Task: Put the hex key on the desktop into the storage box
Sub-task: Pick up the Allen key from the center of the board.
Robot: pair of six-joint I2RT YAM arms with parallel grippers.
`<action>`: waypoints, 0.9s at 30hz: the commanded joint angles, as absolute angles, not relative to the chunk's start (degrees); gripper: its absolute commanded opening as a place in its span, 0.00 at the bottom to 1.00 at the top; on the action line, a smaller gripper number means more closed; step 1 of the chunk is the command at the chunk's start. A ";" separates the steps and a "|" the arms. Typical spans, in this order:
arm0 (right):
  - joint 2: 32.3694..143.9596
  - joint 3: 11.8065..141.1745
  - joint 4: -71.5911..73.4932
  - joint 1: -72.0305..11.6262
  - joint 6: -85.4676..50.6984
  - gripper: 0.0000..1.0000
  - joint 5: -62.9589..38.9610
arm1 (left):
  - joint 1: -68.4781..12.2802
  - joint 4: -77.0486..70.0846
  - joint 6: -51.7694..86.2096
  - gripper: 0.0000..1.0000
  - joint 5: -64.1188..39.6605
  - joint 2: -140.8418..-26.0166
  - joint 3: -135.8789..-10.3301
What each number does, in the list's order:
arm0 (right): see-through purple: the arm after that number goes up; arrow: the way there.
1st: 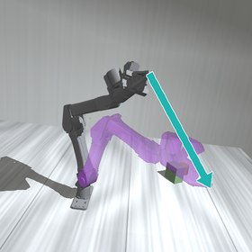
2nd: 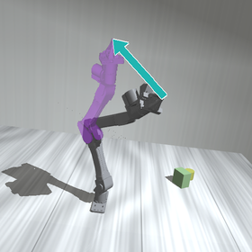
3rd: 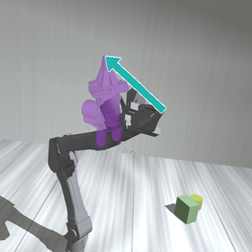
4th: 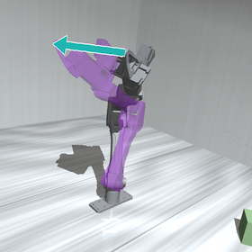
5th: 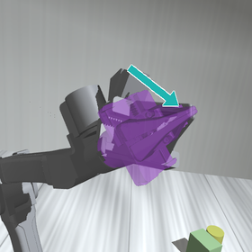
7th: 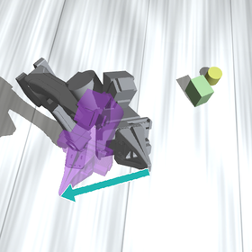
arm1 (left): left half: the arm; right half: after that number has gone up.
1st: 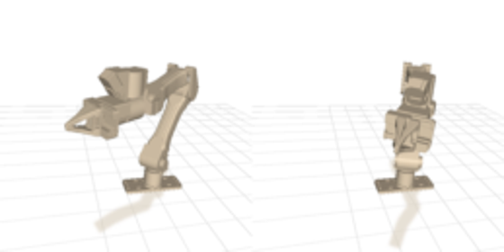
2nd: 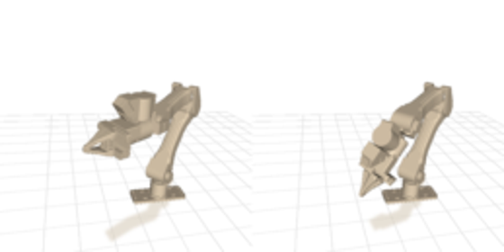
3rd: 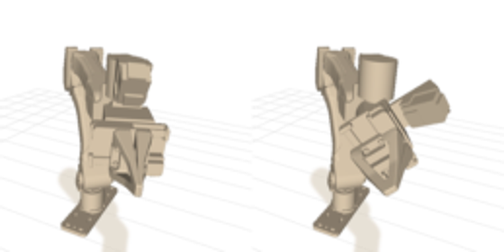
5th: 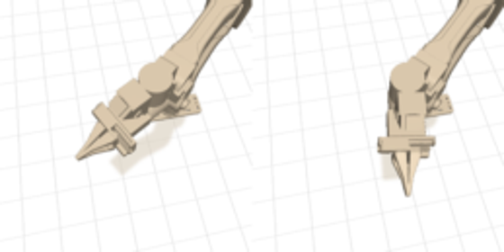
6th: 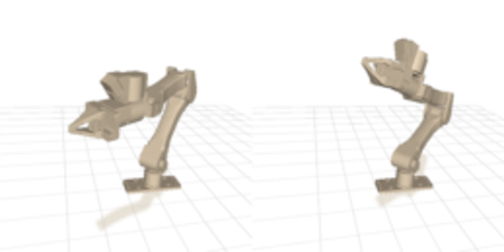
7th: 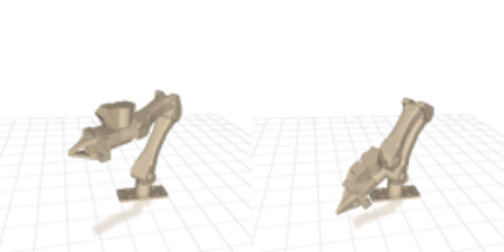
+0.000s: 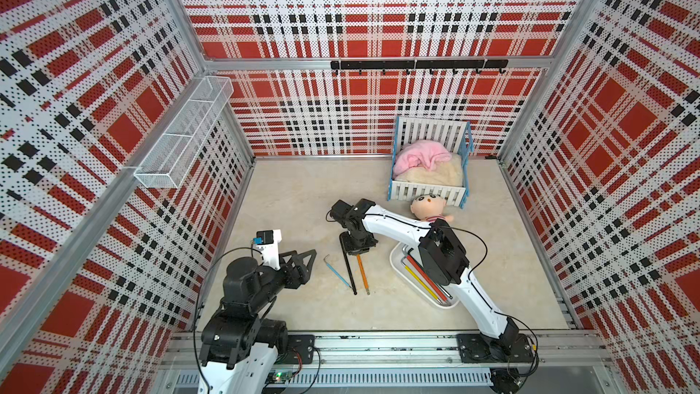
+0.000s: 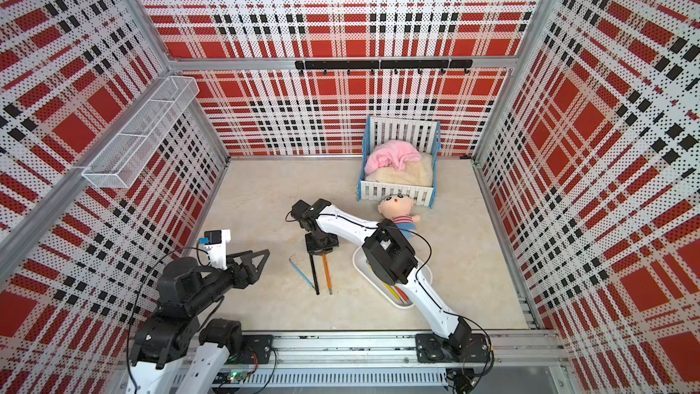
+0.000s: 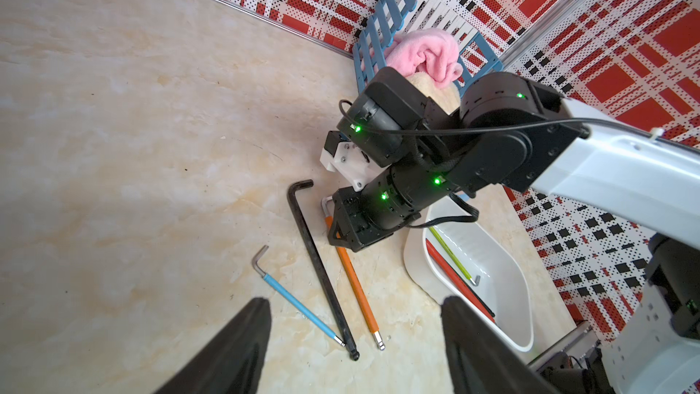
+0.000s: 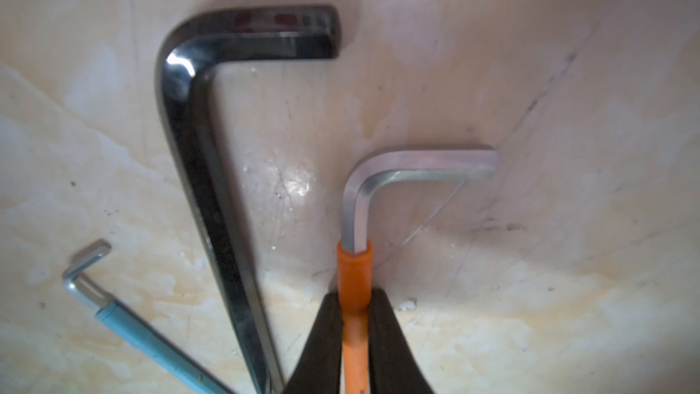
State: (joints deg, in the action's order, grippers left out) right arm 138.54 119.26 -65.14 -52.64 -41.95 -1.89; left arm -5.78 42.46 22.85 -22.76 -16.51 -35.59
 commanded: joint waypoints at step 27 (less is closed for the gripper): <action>134.13 118.97 -64.31 -51.31 -44.35 0.00 1.87 | -5.10 41.31 22.07 0.76 -23.55 -16.65 -34.88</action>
State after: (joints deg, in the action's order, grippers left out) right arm 137.47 118.06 -63.96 -51.72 -44.49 -0.43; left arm -5.69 42.46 22.83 -23.11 -16.51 -35.33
